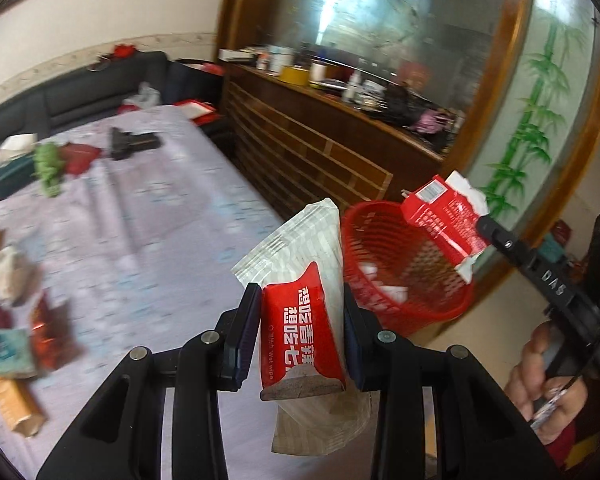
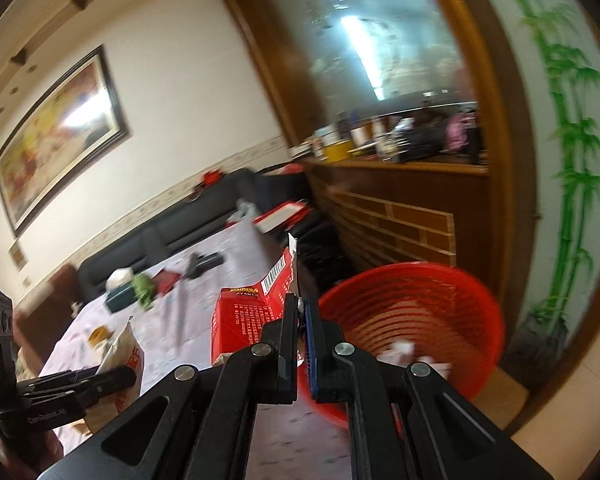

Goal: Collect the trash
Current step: 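Carry the wet-wipe pack and red wrapper over the red basket and open both tools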

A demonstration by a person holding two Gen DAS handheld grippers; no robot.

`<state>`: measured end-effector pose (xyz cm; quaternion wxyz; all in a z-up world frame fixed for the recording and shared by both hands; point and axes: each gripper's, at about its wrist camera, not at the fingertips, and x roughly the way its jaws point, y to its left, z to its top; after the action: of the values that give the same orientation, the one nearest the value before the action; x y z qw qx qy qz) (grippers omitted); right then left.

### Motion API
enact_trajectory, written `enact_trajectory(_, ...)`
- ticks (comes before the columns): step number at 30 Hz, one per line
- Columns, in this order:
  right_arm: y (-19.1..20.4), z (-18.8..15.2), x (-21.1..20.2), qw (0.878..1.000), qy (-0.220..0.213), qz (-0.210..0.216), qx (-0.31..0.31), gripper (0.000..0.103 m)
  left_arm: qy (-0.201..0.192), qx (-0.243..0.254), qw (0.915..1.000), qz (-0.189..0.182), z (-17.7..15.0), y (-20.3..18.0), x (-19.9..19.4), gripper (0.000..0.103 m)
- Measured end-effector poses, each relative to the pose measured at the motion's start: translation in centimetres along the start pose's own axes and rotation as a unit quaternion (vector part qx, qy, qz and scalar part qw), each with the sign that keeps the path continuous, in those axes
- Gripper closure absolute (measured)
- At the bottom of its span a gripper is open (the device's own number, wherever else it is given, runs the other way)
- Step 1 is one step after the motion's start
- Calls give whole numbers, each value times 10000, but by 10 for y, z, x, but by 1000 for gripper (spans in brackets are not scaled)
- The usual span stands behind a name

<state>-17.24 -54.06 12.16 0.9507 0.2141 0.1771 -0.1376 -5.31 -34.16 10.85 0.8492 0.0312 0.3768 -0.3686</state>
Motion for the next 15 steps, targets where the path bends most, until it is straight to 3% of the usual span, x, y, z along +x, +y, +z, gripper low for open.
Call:
enact_trajectory(9,-63,18,-4,9976,-87,-623,273,99,165,223,9979,-582,35,-78,59,67)
enact_trajectory(13,-81,21,5,9966,-38,-742,368,98,167,139,9971,-727,45,-94,84,66)
enact_trajectory(15,-87,23,14,9962,26,-790,366,97,204,58,9977,-636,49,-96,96,53)
